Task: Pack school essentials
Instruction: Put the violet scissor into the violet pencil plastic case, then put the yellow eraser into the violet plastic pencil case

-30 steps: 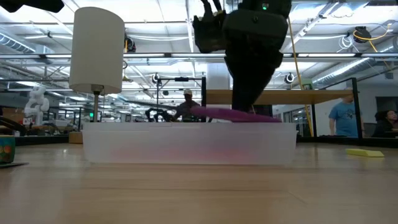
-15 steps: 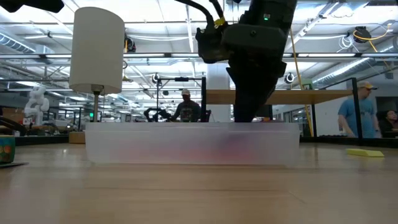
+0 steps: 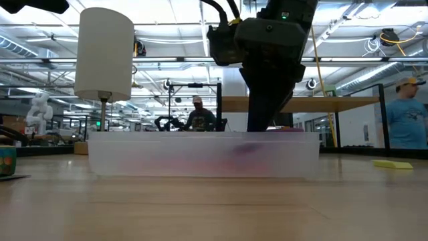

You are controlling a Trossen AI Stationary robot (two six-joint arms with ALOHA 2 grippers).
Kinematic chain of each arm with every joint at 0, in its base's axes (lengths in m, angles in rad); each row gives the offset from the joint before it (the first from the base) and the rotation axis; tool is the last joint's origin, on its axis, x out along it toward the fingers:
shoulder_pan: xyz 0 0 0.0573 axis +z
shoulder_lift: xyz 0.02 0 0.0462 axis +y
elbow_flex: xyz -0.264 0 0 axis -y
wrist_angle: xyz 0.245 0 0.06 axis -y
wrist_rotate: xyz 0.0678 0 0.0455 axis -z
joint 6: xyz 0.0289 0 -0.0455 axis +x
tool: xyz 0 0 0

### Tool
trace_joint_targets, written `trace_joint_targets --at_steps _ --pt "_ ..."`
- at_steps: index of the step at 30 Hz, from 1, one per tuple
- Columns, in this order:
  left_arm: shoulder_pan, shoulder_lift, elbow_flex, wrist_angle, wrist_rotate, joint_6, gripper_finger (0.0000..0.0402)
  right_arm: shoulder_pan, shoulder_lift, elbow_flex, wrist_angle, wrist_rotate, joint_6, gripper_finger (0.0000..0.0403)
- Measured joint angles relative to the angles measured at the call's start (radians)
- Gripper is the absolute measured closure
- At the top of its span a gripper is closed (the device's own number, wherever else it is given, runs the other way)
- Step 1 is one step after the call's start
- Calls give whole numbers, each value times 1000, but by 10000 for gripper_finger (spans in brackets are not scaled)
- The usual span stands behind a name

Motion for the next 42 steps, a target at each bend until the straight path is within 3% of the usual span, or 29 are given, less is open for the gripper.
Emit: trace_joint_targets --at_steps 11,19,24,31,38,42 --pt "0 0 0 1 0 0 204 7 -22 -1 0 3 -1 249" --pt "0 0 0 4 -1 -4 204 71 -139 -1 -88 140 56 232" --pt "0 0 0 26 -3 2 204 143 -201 -1 -266 299 223 232" --pt "0 0 0 29 -7 9 204 239 -238 -16 -498 421 546 231" --pt "0 0 0 30 -7 10 204 292 -270 -157 -521 447 793 204" --pt "0 0 0 32 -8 11 204 294 -283 -254 -522 402 964 172"
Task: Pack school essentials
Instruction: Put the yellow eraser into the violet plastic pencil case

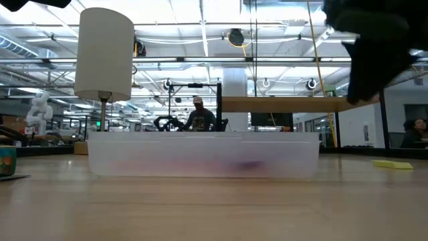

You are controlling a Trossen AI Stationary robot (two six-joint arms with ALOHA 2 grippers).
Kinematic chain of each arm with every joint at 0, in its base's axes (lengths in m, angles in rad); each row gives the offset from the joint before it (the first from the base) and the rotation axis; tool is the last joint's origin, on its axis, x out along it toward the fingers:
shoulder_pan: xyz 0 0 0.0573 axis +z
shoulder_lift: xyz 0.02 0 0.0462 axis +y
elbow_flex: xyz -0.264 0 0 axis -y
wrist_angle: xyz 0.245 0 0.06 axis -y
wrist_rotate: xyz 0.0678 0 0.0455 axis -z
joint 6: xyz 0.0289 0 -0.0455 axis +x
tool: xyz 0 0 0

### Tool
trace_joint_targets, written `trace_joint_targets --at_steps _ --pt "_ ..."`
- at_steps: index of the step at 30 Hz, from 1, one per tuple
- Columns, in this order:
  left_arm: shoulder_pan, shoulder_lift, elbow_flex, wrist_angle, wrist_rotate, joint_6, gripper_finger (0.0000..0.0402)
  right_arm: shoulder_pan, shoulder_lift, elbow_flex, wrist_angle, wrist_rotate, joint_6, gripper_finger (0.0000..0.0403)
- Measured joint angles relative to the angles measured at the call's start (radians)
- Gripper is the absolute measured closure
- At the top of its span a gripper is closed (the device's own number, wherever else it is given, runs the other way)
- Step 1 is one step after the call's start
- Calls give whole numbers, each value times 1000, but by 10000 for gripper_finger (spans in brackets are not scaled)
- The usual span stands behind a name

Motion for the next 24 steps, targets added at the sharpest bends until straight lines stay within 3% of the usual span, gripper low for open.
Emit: trace_joint_targets --at_steps 5,10,16,24 --pt "0 0 0 1 0 12 204 -27 -2 -122 24 -109 116 127" --pt "11 0 0 3 0 16 204 -42 -2 -233 132 -141 148 94" --pt "27 0 0 3 0 17 204 -43 -2 -297 300 -126 148 87" --pt "35 0 0 3 0 17 204 -42 -5 -328 371 -114 132 88"
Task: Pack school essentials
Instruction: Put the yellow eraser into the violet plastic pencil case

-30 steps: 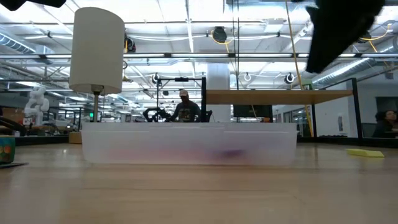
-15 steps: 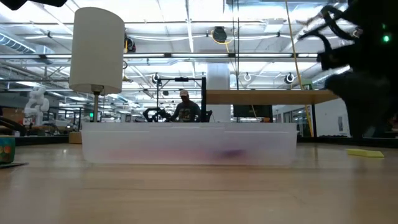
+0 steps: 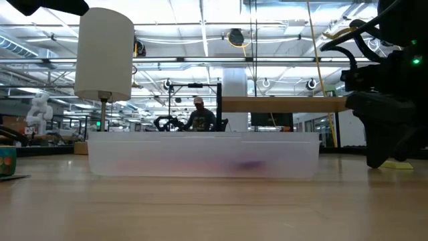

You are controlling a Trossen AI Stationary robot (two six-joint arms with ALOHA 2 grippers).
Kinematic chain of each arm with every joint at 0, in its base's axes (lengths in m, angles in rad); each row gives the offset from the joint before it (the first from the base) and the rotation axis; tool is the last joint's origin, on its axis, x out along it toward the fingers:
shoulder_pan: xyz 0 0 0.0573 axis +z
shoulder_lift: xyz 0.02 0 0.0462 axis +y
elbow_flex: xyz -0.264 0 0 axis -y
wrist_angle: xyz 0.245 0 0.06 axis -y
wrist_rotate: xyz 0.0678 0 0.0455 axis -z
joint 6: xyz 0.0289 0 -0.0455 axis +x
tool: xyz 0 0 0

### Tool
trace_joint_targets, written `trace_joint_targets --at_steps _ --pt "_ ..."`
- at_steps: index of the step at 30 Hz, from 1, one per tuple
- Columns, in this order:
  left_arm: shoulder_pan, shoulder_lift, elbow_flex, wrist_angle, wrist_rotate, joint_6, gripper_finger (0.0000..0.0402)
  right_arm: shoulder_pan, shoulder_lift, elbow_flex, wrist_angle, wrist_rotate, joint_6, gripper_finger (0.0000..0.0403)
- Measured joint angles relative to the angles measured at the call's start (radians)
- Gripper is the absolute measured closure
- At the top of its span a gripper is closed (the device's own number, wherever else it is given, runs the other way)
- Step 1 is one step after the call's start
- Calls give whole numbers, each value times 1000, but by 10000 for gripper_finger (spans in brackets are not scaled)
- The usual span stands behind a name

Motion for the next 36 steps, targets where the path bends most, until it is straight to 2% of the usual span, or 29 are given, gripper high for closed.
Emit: trace_joint_targets --at_steps 25,28,36 --pt "0 0 0 1 1 -3 204 4 2 -2 34 -50 6 93" --pt "0 0 0 1 2 -2 204 4 3 -2 40 -52 11 114" --pt "0 0 0 1 2 -2 204 5 3 -1 52 -72 18 208"
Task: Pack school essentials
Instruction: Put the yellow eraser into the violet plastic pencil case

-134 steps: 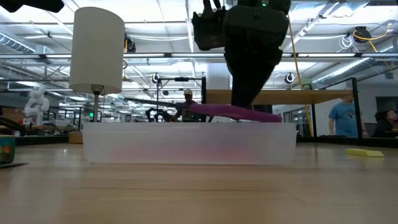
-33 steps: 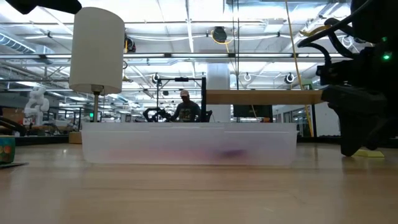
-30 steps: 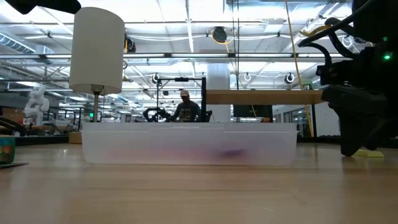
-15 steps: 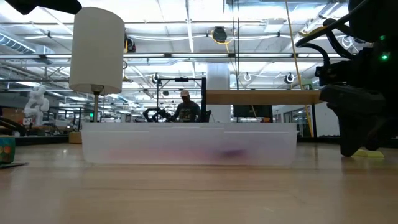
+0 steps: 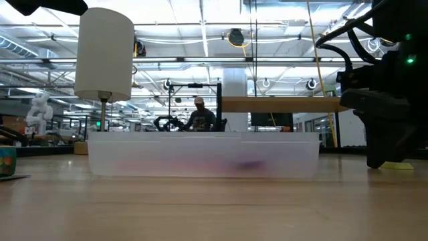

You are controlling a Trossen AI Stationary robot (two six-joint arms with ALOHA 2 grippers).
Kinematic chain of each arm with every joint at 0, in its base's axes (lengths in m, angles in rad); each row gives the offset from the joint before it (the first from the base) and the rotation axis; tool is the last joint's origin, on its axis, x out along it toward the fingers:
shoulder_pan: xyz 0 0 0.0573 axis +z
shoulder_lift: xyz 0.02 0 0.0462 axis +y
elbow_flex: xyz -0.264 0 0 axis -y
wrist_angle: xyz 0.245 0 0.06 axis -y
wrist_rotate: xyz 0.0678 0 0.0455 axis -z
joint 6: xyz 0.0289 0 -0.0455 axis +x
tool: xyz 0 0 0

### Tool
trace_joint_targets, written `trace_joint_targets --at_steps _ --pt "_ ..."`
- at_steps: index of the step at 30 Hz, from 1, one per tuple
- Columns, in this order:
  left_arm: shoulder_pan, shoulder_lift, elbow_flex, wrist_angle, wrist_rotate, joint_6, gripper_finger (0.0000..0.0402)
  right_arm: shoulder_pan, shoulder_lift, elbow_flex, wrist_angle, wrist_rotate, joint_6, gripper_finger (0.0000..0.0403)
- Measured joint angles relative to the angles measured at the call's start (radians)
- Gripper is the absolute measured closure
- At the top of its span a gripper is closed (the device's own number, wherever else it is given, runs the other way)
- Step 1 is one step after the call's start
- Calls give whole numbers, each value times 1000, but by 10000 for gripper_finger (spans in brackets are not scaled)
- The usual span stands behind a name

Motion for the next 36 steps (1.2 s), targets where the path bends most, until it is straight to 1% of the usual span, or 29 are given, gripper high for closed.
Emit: trace_joint_targets --at_steps 6,12,27,32,36 --pt "0 0 0 0 0 0 204 0 1 0 7 -1 -50 252" --pt "0 0 0 0 0 0 204 0 1 0 10 -2 -79 276" --pt "0 0 0 0 0 0 204 1 1 -1 5 -5 -88 308" --pt "0 0 0 0 0 0 204 1 -2 -1 8 -3 -119 311" --pt "0 0 0 0 0 0 204 1 -29 -4 11 11 -139 312"
